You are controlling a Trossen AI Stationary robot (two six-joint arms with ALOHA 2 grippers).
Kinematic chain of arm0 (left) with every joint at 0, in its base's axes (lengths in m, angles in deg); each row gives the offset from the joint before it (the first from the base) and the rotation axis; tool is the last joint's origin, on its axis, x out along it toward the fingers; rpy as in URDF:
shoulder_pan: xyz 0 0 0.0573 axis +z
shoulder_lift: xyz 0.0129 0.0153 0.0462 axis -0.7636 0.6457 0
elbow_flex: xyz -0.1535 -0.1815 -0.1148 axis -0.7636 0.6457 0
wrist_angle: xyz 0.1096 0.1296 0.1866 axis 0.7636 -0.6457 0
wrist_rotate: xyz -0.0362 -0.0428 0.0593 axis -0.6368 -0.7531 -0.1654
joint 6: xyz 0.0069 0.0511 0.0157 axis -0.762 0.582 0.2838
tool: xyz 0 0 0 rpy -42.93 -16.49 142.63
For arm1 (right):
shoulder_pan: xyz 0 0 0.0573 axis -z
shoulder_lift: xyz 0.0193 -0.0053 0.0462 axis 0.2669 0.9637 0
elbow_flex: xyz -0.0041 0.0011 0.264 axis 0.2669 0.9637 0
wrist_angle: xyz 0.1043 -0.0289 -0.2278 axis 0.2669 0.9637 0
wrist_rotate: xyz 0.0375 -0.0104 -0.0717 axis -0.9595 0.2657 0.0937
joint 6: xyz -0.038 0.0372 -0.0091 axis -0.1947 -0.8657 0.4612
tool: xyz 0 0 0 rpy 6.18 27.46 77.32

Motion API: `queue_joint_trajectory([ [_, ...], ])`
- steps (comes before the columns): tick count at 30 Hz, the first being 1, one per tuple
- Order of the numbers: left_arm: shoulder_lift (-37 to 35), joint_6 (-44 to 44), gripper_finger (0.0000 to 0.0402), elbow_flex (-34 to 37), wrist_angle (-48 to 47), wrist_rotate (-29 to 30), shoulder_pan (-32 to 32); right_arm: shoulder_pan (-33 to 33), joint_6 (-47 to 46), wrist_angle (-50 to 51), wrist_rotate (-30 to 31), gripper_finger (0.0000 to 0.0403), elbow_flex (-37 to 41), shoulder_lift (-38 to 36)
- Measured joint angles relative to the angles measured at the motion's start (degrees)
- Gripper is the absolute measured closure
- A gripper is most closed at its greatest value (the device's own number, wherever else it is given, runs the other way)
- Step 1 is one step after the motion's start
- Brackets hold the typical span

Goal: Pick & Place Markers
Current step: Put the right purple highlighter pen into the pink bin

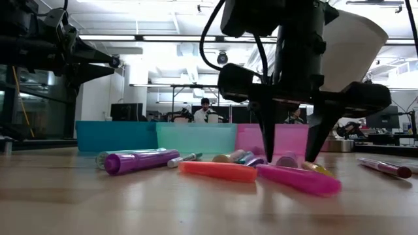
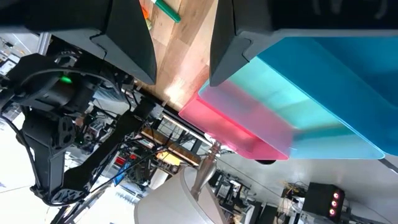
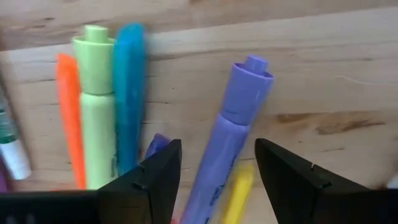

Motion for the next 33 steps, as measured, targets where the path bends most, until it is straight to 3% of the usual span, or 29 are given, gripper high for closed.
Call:
queue_joint_trajectory([
  [15, -0.01, 0.01, 0.0254, -0.01, 0.0, 0.0, 0.0, -1.34, -0.62, 2.57, -2.7, 0.0212, 0.15, 0.06],
  [33, 0.0, -0.01, 0.0254, -0.01, 0.0, 0.0, -0.02, -1.9, 2.58, 2.22, -1.56, 0.0309, 0.3, 0.07],
])
